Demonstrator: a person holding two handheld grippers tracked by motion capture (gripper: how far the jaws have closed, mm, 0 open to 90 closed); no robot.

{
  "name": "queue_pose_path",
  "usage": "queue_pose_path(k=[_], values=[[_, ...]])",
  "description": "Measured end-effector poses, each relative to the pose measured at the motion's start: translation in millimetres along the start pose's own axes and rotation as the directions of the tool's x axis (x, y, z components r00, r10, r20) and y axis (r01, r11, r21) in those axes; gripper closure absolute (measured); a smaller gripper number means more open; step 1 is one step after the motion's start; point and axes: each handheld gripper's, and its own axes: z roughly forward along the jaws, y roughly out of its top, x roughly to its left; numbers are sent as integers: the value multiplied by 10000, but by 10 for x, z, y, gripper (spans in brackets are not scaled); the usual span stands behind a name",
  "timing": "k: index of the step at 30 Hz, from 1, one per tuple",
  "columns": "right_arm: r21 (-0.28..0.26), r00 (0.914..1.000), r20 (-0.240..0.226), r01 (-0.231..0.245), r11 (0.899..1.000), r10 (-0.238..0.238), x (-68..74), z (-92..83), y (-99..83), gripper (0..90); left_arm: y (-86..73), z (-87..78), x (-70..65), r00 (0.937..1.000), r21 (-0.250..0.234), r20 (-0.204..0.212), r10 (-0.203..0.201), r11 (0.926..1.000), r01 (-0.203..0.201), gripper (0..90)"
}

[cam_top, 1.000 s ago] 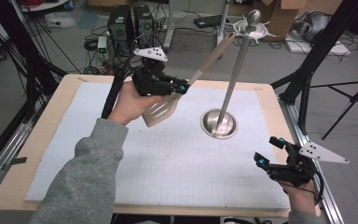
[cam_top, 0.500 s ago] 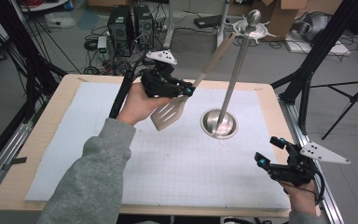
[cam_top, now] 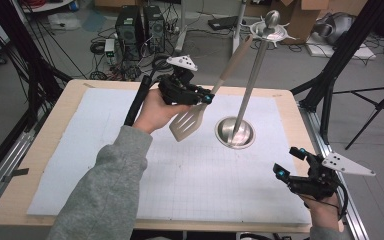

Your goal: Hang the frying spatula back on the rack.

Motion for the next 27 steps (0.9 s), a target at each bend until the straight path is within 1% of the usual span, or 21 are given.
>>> queue_pose_path(k=[1, 2, 3, 6, 7, 8, 10, 11, 15, 16, 18, 20, 21, 23, 27], values=[[-6, 10000, 12, -7, 10000, 7, -1, -1, -1, 91, 0, 16, -2, 10000, -38, 12, -34, 10000, 34, 772], [-11, 10000, 17, -23, 10000, 23, -4, -3, -3, 91, 1, 21, 3, 10000, 21, 6, 41, 10000, -41, 772], [-17, 10000, 20, -29, 10000, 29, -4, -3, -4, 91, 1, 38, -4, 10000, -37, -15, -20, 10000, 20, 771], [12, 10000, -7, -48, 10000, 48, -6, -3, -10, 91, -1, 71, 5, 10000, 36, 14, 40, 10000, -40, 771], [24, 10000, -15, -53, 10000, 53, -6, -3, -11, 91, -1, 87, 3, 10000, 13, 22, -4, 10000, 4, 771], [22, 10000, -15, -66, 10000, 66, -5, -2, -11, 91, 1, 102, 7, 10000, 74, 29, 62, 10000, -63, 771], [13, 10000, 18, -33, 10000, 33, -5, -6, -10, 91, 1, 133, 5, 10000, 13, 85, -20, 10000, 20, 771], [21, 9999, 26, -100, 9999, 100, -1, -10, -10, 91, 1, 147, 4, 9999, -33, 100, -90, 10000, 91, 771], [-23, 10000, -1, -65, 10000, 65, -5, -16, -14, 91, -8, 253, 4, 9997, -152, 174, -154, 9998, 156, 771], [-14, 9999, -8, -102, 9999, 102, -3, -20, -13, 91, -7, 270, 5, 9998, -134, 154, -97, 9999, 99, 771], [-77, 9999, 9, -106, 9999, 106, -10, -22, -15, 91, -4, 322, -3, 9998, -138, 154, -106, 9998, 108, 771], [-55, 9999, 40, -115, 9999, 115, -19, -28, -20, 91, 2, 348, -2, 10000, -67, 59, -20, 10000, 20, 771], [-49, 10000, 21, -96, 9999, 96, -24, -30, -22, 91, 2, 368, -11, 9999, -162, 37, -138, 9998, 139, 771], [-52, 9999, 25, -99, 9999, 99, -25, -29, -26, 91, 6, 387, -3, 10000, -69, -23, -5, 10000, 5, 771], [-57, 9999, 28, -137, 9999, 137, -18, -35, -26, 91, 11, 421, -11, 9999, -118, -115, -72, 9999, 71, 771]])
